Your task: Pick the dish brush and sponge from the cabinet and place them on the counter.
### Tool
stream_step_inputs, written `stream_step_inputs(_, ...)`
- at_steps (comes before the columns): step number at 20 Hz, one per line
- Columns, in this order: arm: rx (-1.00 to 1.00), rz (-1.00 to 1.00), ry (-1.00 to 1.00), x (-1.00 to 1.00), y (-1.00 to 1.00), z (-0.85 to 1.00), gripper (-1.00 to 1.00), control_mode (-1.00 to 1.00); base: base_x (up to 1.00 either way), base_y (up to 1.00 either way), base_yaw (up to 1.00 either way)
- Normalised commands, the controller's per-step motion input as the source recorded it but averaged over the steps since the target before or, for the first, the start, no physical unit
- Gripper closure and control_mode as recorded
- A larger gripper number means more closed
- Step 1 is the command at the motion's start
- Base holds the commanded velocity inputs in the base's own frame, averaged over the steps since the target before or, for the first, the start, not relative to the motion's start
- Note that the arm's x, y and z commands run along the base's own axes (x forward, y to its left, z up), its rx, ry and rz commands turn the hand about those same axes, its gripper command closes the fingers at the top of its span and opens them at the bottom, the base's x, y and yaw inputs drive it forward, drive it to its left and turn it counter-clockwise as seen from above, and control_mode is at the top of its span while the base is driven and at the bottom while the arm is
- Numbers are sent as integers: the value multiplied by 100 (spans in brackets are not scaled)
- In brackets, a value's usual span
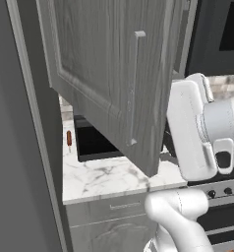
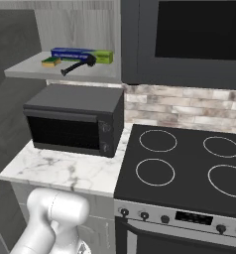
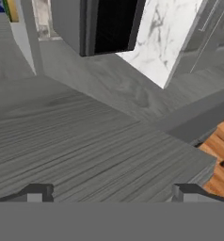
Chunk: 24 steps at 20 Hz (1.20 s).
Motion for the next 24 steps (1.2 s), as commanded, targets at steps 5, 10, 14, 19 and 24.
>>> stream_step_inputs(5, 8, 8, 9, 25, 2, 0, -100, -100, 0, 0, 0)
stream_step_inputs(10, 16, 21, 12, 41, 8, 0, -100, -100, 0, 0, 0)
stream_step_inputs(14, 15, 26, 11, 33, 8, 0, -100, -100, 0, 0, 0)
stream_step_inputs(19, 5, 13, 9, 44, 45, -1, -100, -100, 0, 0, 0)
stream_step_inputs(24, -3, 1, 1, 44, 92, -8, -100, -100, 0, 0, 0)
